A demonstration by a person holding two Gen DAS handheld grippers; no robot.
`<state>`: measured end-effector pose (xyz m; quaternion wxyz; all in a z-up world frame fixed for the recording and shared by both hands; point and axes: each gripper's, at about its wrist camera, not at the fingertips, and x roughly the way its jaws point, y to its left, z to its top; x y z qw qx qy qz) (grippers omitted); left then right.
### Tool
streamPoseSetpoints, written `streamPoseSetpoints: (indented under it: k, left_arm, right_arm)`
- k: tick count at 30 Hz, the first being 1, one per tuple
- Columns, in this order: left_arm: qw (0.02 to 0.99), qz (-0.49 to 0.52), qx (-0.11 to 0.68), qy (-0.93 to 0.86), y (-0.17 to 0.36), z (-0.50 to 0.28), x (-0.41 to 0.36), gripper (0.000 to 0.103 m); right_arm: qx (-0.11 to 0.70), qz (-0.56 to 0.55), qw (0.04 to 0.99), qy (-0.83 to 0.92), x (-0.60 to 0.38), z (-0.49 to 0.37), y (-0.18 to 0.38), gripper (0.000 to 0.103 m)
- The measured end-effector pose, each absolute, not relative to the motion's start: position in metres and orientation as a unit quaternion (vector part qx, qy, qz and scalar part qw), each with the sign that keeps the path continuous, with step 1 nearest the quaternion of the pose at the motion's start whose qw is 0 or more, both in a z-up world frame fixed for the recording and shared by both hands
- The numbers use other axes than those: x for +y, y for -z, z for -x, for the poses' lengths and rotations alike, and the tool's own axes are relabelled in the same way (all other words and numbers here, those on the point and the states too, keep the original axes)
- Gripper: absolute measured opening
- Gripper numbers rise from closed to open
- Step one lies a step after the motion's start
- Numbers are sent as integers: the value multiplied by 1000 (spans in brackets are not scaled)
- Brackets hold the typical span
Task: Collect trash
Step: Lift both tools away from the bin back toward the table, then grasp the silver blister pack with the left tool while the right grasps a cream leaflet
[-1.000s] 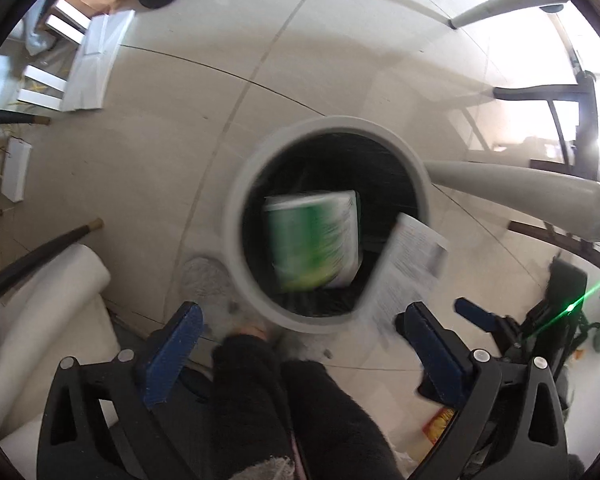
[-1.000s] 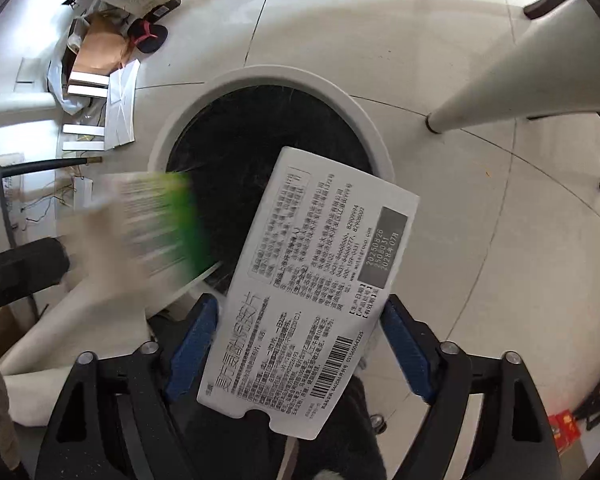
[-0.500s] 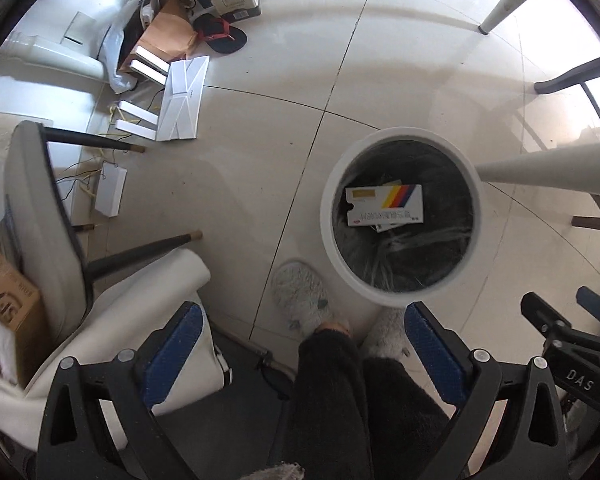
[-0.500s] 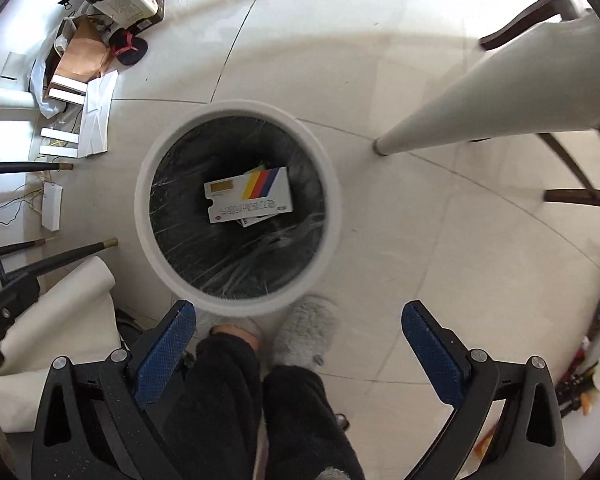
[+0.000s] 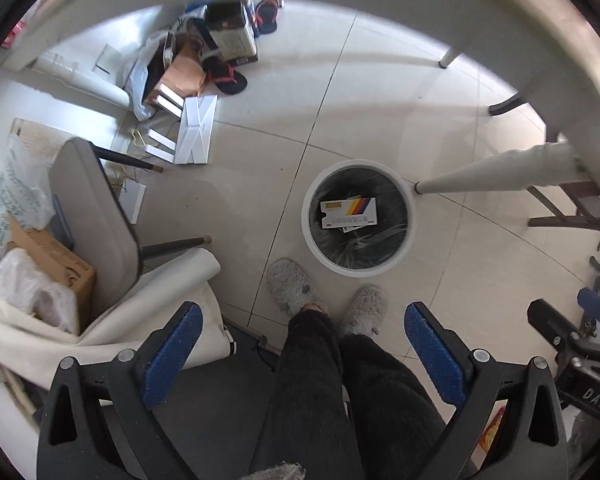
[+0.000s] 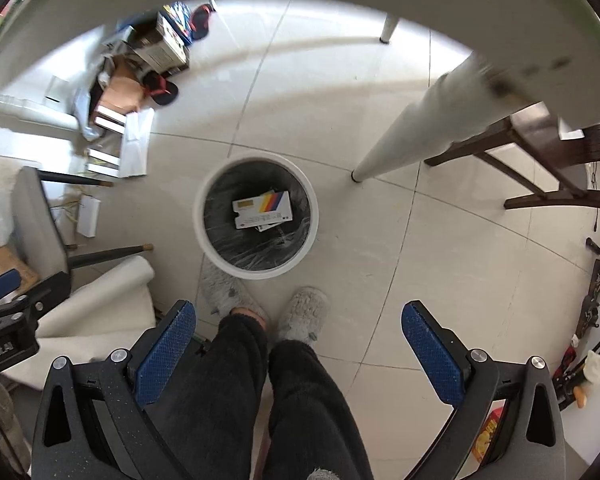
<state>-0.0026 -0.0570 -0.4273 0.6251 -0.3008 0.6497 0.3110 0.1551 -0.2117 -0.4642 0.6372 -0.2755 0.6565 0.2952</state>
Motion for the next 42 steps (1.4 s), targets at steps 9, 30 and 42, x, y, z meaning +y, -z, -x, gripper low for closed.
streamPoseSetpoints:
  k: [9, 30, 42]
  left_arm:
    - [654, 290, 633, -296, 329, 5, -49, 103]
    - [728, 121, 590, -327, 247, -197, 62, 103]
    - [655, 113, 704, -250, 348, -336, 111, 103]
  right_arm:
    - [657, 251, 636, -317, -213, -145, 341, 103]
    - [565, 319, 697, -305, -76, -343, 191, 103]
    - [571, 470, 579, -343, 30, -487, 322, 103]
